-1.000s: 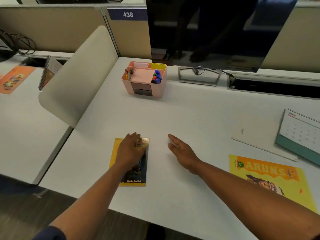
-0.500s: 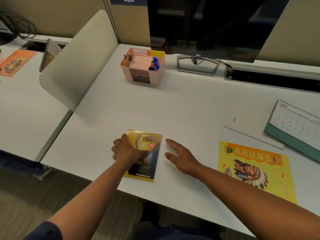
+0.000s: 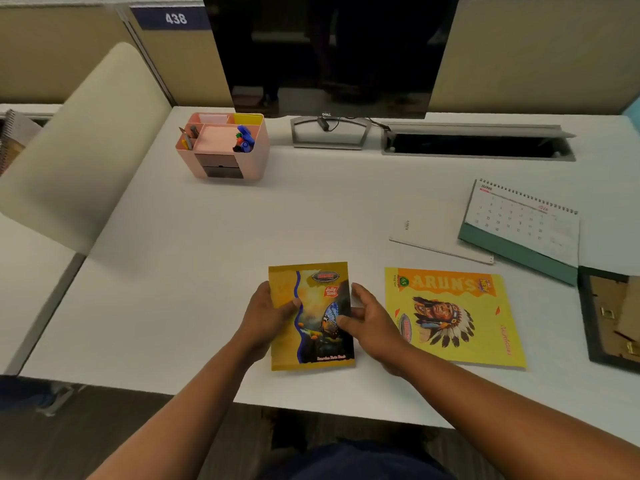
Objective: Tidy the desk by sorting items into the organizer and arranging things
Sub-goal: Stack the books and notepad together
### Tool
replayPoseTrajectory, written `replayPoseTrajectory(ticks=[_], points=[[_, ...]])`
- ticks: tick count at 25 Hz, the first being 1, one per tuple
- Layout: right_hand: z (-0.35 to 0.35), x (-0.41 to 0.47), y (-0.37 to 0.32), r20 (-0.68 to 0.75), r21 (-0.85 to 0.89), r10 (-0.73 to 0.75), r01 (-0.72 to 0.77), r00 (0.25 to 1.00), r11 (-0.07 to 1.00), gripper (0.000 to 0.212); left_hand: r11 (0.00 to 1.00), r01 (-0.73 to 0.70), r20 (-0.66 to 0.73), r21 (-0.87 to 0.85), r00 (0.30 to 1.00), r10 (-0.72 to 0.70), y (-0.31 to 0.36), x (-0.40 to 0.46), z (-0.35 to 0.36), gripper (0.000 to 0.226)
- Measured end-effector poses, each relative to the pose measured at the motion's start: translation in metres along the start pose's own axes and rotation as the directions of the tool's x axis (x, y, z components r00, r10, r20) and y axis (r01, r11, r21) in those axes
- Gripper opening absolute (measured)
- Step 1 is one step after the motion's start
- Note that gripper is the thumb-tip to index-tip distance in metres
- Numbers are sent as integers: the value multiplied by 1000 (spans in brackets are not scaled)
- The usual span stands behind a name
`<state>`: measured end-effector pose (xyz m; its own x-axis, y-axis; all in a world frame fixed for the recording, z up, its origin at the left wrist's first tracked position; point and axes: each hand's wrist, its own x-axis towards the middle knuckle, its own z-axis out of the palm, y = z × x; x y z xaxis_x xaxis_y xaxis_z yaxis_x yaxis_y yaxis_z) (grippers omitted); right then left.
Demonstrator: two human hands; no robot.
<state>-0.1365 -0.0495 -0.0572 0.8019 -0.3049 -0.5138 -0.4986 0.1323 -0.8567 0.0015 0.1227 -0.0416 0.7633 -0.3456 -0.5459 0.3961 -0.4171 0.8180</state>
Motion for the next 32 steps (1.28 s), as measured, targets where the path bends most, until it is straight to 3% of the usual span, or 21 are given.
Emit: replayPoseTrajectory(ticks=[4, 8, 11, 13, 15, 18, 20, 23, 26, 30, 32], points=[[-25, -19, 4, -25, 234, 15, -9, 1000, 972, 33, 984, -11, 197, -179, 979, 46, 22, -11, 27, 33], [-45, -35, 4, -186, 283, -24, 77, 982, 956, 25, 962, 145, 311, -231, 948, -68, 35, -15, 57, 39], [-63, -40, 6, -300, 332, -7, 111, 954, 937, 27, 989, 110, 429, -96, 901, -58, 37, -20, 81, 32], [-82, -46, 10, -415, 351, 36, 124, 909, 928, 26, 997, -32, 457, 72, 889, -5, 37, -22, 97, 35], [-107, -52, 20, -541, 387, 114, 127, 833, 913, 24, 900, -271, 416, 341, 902, 114, 36, -12, 118, 43], [-141, -63, 43, -698, 438, 266, 102, 665, 893, 21, 559, -573, 488, 599, 815, 312, 44, 9, 159, 50], [-157, -72, 59, -750, 450, 321, 91, 578, 888, 21, 334, -666, 584, 667, 746, 320, 53, 20, 191, 57], [-164, -80, 77, -736, 480, 370, 52, 566, 876, 20, 147, -654, 605, 742, 747, 275, 58, 33, 221, 62], [-164, -81, 83, -700, 439, 349, -10, 623, 899, 19, 73, -620, 583, 781, 766, 270, 51, 37, 229, 64], [-165, -79, 80, -704, 340, 301, -66, 643, 938, 20, 147, -542, 518, 828, 838, 170, 50, 40, 217, 76], [-161, -75, 76, -711, 283, 268, -84, 650, 955, 19, 117, -511, 504, 852, 860, 85, 56, 41, 210, 80]])
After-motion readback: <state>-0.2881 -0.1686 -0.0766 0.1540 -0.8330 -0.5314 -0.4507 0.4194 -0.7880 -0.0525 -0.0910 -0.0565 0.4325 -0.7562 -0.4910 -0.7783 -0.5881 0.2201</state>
